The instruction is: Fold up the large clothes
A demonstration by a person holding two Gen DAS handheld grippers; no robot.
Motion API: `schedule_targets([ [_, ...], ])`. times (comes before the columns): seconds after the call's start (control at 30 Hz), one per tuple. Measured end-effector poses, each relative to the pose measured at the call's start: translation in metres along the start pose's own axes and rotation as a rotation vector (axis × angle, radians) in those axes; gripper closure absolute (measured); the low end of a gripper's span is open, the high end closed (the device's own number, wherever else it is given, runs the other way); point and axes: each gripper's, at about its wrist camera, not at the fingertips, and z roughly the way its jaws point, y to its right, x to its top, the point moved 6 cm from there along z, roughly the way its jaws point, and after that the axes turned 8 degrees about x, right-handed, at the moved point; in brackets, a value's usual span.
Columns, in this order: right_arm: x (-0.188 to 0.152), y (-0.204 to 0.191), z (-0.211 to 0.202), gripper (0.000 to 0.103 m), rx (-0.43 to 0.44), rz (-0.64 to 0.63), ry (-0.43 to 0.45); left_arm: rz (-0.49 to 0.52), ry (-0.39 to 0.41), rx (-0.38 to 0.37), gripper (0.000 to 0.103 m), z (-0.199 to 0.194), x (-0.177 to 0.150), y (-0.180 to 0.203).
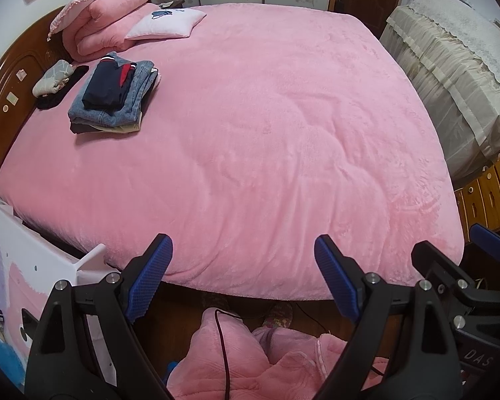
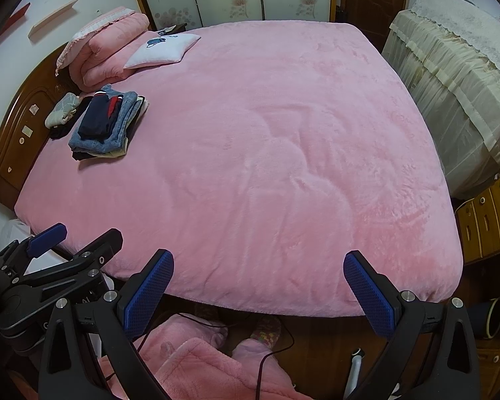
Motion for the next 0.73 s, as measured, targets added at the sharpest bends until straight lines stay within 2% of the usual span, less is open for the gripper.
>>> schedule_targets([
  [0.37,-0.002,0.011,0.017,0.0,-0.013,0.002,-0.048,-0.006,-0.052,0.014,0.018,0.029,0.019,-0.002],
  [0.73,0.022,0.039,0.039,0.0,-0.003,0.039,-0.083,0.036,-0.083,0.022,0.018,0.049,0.034,0.016],
])
